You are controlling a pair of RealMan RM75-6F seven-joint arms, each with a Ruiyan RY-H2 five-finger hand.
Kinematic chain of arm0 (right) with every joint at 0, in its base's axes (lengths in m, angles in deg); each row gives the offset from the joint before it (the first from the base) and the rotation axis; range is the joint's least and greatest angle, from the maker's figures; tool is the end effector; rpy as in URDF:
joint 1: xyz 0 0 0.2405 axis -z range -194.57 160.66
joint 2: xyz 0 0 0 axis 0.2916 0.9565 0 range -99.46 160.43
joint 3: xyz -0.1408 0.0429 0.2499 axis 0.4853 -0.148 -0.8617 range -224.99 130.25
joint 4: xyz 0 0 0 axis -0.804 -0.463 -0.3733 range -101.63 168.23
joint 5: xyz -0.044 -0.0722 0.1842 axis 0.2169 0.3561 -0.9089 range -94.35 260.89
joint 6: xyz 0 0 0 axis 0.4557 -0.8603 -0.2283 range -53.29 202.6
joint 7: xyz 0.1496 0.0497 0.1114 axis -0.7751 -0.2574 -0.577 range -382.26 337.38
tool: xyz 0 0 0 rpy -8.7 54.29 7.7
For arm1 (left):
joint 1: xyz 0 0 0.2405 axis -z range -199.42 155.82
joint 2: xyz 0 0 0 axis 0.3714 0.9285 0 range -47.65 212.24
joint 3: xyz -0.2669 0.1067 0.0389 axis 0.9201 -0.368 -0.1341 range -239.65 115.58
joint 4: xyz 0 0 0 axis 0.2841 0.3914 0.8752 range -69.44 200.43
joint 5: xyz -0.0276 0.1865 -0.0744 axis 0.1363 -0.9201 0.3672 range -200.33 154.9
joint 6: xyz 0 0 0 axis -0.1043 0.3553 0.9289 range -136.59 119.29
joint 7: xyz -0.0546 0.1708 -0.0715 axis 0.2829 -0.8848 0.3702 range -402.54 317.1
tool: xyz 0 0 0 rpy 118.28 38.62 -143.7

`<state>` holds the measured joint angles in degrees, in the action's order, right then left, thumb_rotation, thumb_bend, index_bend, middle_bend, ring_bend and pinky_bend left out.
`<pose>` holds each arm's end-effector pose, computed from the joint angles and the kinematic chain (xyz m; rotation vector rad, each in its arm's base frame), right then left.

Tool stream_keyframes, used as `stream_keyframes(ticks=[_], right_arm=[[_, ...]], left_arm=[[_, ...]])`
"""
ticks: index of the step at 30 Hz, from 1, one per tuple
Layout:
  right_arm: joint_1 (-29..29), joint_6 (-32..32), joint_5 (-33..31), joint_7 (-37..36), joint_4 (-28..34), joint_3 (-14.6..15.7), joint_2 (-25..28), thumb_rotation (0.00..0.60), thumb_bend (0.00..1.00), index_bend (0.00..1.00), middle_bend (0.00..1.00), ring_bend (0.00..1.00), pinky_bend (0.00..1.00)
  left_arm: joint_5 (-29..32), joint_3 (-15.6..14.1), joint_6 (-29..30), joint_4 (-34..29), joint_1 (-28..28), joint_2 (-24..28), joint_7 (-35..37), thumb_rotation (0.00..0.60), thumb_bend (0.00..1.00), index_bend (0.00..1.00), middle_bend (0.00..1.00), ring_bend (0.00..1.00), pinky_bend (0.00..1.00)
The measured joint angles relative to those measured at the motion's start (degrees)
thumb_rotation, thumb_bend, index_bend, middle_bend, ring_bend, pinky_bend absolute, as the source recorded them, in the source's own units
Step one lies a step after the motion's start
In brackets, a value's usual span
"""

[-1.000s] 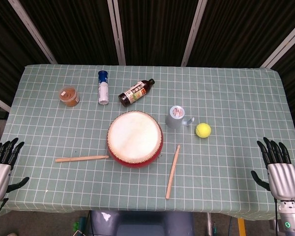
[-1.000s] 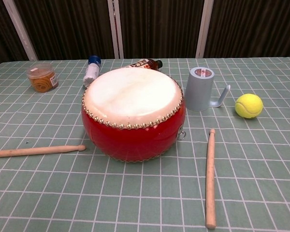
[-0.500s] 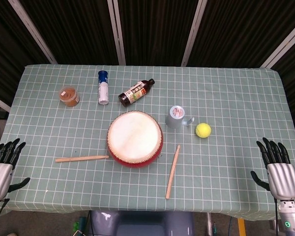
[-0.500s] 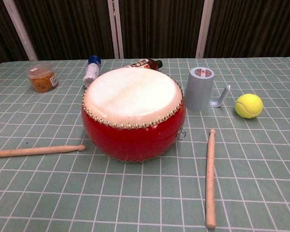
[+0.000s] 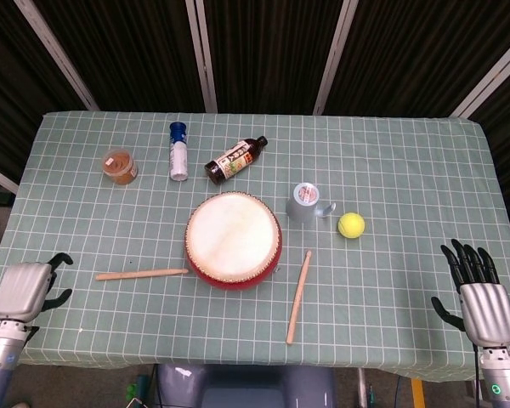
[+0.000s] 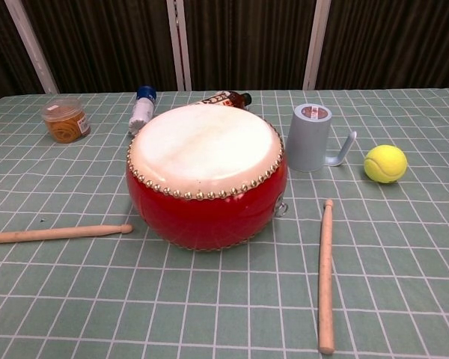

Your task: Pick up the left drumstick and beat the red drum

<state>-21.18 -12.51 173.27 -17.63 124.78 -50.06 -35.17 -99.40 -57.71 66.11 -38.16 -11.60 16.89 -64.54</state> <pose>-0.3271 -0.2273 0.1729 1.4408 -0.8002 0.9018 -0.3070 0.2585 0.1336 -1.5200 -0.9141 -0.6986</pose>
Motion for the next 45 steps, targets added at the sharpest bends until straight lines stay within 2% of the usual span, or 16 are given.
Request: stream_keyframes(ticks=[7,13,26,45], right_arm=[[0.0,0.2,-0.1,-0.4,0.0,0.1,0.1,0.600,0.32,0.00,0.00,0.00,0.04],[-0.2,0.5,-0.2,-0.8,0.0,0.0,0.3,0.600,0.32,0.00,0.00,0.00,0.04],[-0.2,0.7,-0.3,-1.4,0.4,0.1,0.5,0.600,0.32,0.00,0.00,0.00,0.04],[-0.4,1.3,-0.6,-1.8,0.8,0.0,0.9,0.600,0.32,0.00,0.00,0.00,0.05]], left_arm=[[9.2,2.0,-4.6,-0.7,4.3,-4.9,-7.4,0.600,0.30,0.46,1.00,1.00,0.95],[14.7,2.5,-6.4,0.6,7.2,-9.2,-12.4,0.600,0.33,0.48,1.00,1.00,0.95],[22.8,2.7,-8.2,6.5,11.8,-16.3,-18.7,0.600,0.33,0.47,1.00,1.00,0.95],[30.5,2.0,-9.1,11.2,15.6,-20.3,-20.8,0.600,0.34,0.48,1.00,1.00,0.95]])
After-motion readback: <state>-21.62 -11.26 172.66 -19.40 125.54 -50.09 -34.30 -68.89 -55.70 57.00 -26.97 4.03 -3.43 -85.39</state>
